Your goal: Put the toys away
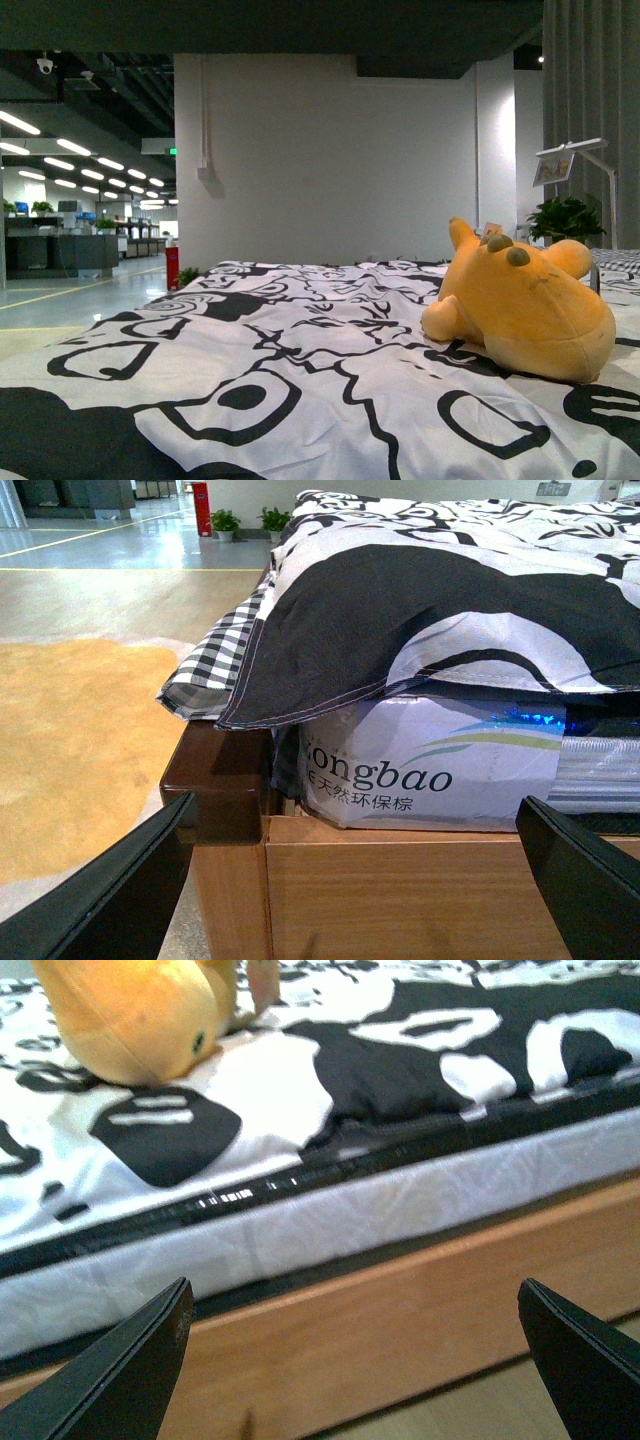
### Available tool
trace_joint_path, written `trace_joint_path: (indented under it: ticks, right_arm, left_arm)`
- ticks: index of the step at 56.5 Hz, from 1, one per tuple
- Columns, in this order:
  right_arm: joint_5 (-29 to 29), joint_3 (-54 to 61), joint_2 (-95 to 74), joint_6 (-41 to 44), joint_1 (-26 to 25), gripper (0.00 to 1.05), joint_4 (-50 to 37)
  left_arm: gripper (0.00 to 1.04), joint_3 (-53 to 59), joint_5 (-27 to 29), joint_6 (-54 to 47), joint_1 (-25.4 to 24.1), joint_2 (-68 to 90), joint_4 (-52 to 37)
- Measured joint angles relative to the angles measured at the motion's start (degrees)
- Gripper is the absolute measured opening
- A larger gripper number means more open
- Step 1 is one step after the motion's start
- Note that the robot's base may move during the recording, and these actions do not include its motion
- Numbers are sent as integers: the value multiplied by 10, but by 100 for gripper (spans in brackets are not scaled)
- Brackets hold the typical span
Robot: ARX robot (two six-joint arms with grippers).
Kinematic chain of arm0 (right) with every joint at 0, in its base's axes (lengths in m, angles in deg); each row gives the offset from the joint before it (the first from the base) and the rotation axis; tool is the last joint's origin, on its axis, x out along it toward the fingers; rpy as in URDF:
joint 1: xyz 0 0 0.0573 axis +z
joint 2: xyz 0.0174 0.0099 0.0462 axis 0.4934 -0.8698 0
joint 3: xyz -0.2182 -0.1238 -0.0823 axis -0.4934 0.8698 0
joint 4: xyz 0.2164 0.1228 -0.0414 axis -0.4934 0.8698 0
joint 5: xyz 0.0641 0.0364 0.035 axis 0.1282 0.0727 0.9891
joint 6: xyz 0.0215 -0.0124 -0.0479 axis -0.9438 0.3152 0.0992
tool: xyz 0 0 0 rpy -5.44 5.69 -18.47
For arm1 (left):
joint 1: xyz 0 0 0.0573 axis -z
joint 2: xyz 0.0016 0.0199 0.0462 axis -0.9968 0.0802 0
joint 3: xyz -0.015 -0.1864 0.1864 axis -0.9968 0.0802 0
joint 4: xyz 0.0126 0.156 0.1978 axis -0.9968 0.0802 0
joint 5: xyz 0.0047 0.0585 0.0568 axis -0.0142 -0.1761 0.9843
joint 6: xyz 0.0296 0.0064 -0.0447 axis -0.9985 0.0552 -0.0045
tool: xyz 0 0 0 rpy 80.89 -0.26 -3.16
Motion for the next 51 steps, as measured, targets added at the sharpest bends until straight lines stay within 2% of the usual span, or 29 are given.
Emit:
trace_joint_path:
  ticks: [14,23,38,51]
  right_arm:
    - [11,-67,-219,26,47,98,-221]
    - [14,-124,-361,46,55,98,-330]
    - [10,-241,-534,113,62,98,-440]
    - [13,-331,-627,159,55,98,-467]
  left_arm:
    - [98,0,0,0,0,0,0]
    - [98,0,0,0,0,0,0]
    - [98,0,0,0,0,0,0]
    - [98,0,0,0,0,0,0]
